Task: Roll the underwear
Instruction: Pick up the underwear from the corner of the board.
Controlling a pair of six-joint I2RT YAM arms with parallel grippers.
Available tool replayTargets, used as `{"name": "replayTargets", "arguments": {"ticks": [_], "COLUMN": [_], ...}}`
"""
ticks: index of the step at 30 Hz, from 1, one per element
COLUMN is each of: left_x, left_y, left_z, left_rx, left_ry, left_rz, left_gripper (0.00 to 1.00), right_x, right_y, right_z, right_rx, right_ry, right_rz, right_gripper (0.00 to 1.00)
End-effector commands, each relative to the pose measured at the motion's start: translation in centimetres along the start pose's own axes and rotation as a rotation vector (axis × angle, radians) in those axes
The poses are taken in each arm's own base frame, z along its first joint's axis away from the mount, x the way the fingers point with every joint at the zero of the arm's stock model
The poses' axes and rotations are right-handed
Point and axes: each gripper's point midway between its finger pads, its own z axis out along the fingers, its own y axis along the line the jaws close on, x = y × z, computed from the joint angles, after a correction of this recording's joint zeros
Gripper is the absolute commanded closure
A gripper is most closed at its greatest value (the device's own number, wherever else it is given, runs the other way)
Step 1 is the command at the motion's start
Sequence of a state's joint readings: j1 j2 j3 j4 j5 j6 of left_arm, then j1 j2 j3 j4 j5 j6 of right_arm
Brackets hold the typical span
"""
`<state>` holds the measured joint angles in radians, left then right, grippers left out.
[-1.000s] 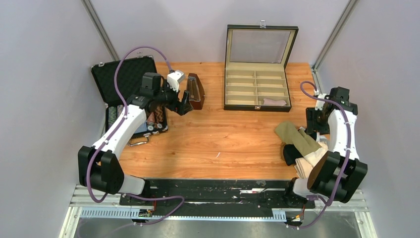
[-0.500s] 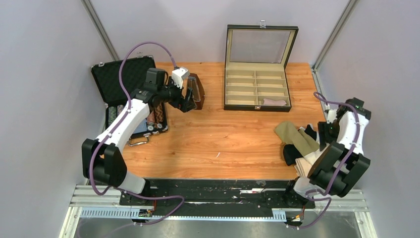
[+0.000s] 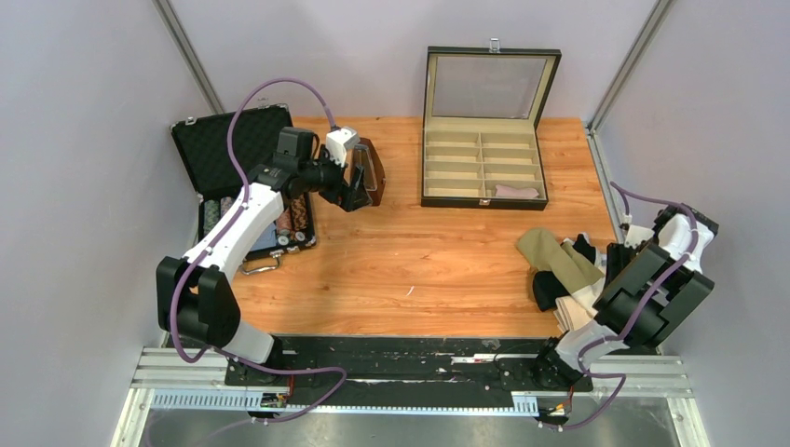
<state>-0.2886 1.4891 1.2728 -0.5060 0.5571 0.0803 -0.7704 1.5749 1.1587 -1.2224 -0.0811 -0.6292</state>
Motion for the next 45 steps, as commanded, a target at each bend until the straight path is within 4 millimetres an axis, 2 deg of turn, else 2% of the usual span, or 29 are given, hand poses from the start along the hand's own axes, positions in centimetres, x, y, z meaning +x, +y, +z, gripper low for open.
{"name": "replayTargets", "arguments": {"ticks": [1,8,13,16,19,22,24,27,30,34,37,40,42,45], "left_x": [-1.9,-1.8,-1.6,-1.4,-1.3,-1.1,-0.8,-0.8,-1.1,-1.8,-2.3,-3.1,-3.5,-4.4], "left_y": [-0.5,-0.6,-0.7,-0.6,-0.6,-0.7,-0.6,-0.6,-0.6,0.5,2.1,3.1,3.6,3.9], "left_z": [-0.2,-0.1,-0.1,-0.1,-0.1,0.0,0.2,0.4,0.3,0.0,-0.7,-2.1,-3.0,-4.4], "left_rx": [0.022,0.028,0.028,0.025,0.024,0.028,0.031,0.035,0.030,-0.037,-0.137,-0.216,-0.262,-0.318], "left_ry": [-0.045,-0.045,-0.043,-0.040,-0.038,-0.033,-0.028,-0.028,-0.033,-0.043,-0.046,-0.063,-0.073,-0.115], "left_rz": [0.038,0.027,0.022,0.023,0.022,0.017,0.009,-0.001,0.008,0.023,0.053,0.115,0.156,0.210], "left_gripper": [0.01,0.00,0.00,0.00,0.00,0.00,0.00,0.00,0.00,0.00,0.00,0.00,0.00,0.00], "right_x": [-1.0,-1.7,-1.7,-1.8,-2.0,-2.6,-3.0,-4.1,-5.8,-7.3,-7.7,-8.5,-9.2,-11.2], "right_y": [-1.2,-2.2,-1.7,-1.5,-1.0,1.4,4.2,10.1,17.4,28.1,34.3,38.7,40.5,41.9], "right_z": [-0.1,-0.1,0.3,-0.4,-2.5,-5.4,-7.2,-9.3,-12.2,-17.4,-20.6,-23.6,-25.1,-25.0], "right_rx": [-0.022,0.004,-0.023,-0.024,0.004,-0.004,-0.027,-0.087,-0.231,-0.512,-0.639,-0.773,-0.867,-0.924], "right_ry": [-0.046,-0.075,-0.070,-0.079,-0.099,-0.143,-0.162,-0.191,-0.262,-0.384,-0.467,-0.535,-0.540,-0.517], "right_rz": [-0.018,-0.051,-0.043,-0.017,-0.009,-0.052,-0.089,-0.189,-0.302,-0.531,-0.722,-0.776,-0.713,-0.570], "right_gripper": [0.48,0.45,0.60,0.64,0.73,0.93,1.00,1.00,1.00,1.00,1.00,1.00,1.00,1.00]}}
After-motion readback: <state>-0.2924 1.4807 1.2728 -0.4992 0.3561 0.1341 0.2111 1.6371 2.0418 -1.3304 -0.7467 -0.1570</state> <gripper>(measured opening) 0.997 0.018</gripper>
